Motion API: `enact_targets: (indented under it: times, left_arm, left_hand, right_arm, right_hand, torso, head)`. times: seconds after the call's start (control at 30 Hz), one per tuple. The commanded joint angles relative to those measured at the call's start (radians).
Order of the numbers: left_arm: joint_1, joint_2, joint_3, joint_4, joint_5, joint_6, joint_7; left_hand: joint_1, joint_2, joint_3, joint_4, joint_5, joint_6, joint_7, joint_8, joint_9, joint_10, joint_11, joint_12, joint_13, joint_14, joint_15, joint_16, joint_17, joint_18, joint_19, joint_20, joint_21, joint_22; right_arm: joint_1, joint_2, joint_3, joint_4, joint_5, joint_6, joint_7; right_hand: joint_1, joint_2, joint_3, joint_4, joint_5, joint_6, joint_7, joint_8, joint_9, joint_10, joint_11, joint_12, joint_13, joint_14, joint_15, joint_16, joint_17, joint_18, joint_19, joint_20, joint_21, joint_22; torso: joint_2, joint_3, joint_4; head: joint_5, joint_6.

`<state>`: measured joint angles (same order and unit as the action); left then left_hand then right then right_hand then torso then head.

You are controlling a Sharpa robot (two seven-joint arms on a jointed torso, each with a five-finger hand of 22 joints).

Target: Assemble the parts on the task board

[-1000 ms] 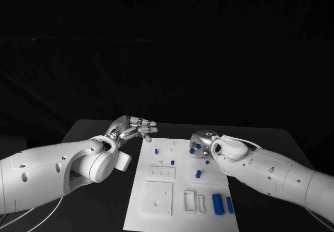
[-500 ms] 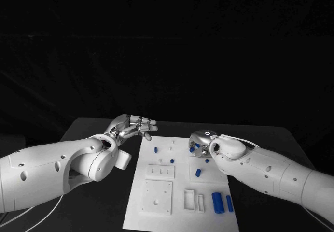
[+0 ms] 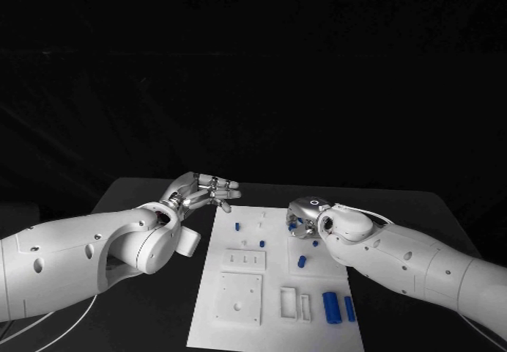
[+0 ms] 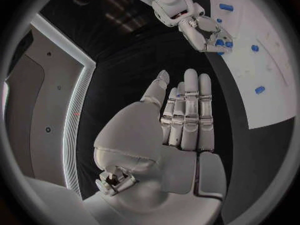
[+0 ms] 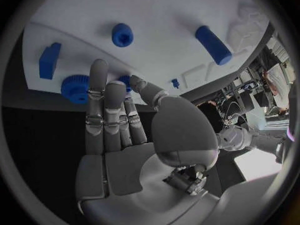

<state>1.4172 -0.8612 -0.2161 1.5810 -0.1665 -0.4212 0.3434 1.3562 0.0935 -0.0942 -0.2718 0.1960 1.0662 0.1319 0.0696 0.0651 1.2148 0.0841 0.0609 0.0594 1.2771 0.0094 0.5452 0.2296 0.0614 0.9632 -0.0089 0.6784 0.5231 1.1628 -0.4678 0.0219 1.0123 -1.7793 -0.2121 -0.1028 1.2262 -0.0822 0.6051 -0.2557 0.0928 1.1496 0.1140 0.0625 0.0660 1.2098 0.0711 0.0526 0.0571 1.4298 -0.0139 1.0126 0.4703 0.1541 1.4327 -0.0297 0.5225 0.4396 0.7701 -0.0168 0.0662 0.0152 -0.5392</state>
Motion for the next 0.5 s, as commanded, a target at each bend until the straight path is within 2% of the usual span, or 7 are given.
enact_targets:
  times: [0.03, 0.13, 0.23, 0.5]
  left_arm:
    - [0.002, 0.002, 0.001, 0.000, -0.005, 0.013, 0.003]
    - [0.002, 0.002, 0.001, -0.001, -0.005, 0.012, 0.002]
    - [0.003, 0.001, 0.001, -0.003, -0.005, 0.012, 0.002]
    - [0.005, 0.002, 0.001, -0.013, -0.005, 0.011, 0.001]
  left_hand:
    - [-0.003, 0.003, -0.005, 0.001, -0.004, -0.006, -0.002, -0.004, 0.001, -0.007, 0.000, -0.002, 0.000, -0.010, 0.000, 0.006, -0.001, 0.011, 0.008, 0.000, -0.005, 0.001]
    - [-0.003, 0.003, -0.005, 0.001, -0.004, -0.006, -0.002, -0.004, 0.001, -0.007, 0.000, -0.002, 0.000, -0.010, 0.000, 0.006, -0.001, 0.011, 0.008, 0.000, -0.005, 0.001]
    - [-0.003, 0.003, -0.005, 0.001, -0.004, -0.006, -0.002, -0.004, 0.001, -0.007, 0.000, -0.002, 0.000, -0.010, 0.000, 0.006, -0.001, 0.011, 0.008, 0.000, -0.005, 0.001]
    - [-0.003, 0.003, -0.005, 0.001, -0.004, -0.006, -0.002, -0.004, 0.001, -0.007, 0.000, -0.002, 0.000, -0.010, 0.000, 0.006, -0.001, 0.011, 0.008, 0.000, -0.005, 0.001]
  right_arm:
    - [-0.001, 0.000, 0.000, 0.003, -0.003, -0.034, 0.001]
    - [-0.001, -0.001, 0.000, 0.005, -0.006, -0.069, -0.005]
    - [-0.001, -0.003, 0.000, 0.011, -0.007, -0.111, -0.010]
    - [0.013, -0.001, 0.000, 0.034, -0.013, -0.191, -0.034]
  right_hand:
    - [0.019, 0.021, 0.013, -0.006, -0.018, 0.034, -0.009, 0.005, 0.007, 0.047, -0.014, 0.006, 0.003, -0.001, -0.014, 0.002, 0.002, -0.005, -0.002, -0.015, 0.001, 0.005]
    - [0.032, 0.026, 0.023, -0.017, -0.030, 0.063, -0.017, 0.005, 0.012, 0.084, -0.024, 0.006, 0.004, -0.001, -0.021, -0.001, 0.001, -0.014, -0.007, -0.023, 0.005, 0.012]
    - [0.031, 0.021, 0.041, -0.020, -0.040, 0.083, -0.022, 0.001, 0.013, 0.103, -0.030, 0.005, 0.004, 0.000, -0.029, -0.010, 0.000, -0.039, -0.019, -0.037, 0.017, 0.030]
    - [0.036, 0.016, 0.039, -0.020, -0.043, 0.094, -0.025, 0.001, 0.009, 0.112, -0.034, 0.005, 0.003, 0.004, -0.034, -0.011, 0.005, -0.044, -0.021, -0.043, 0.026, 0.052]
  torso:
    - [0.002, -0.0005, -0.0015]
    - [0.002, -0.0009, -0.0022]
    - [0.003, -0.0007, -0.0028]
    - [0.004, 0.0000, 0.0001]
  head:
    - [0.003, 0.004]
    - [0.005, 0.005]
    - [0.005, 0.010]
    - [0.006, 0.018]
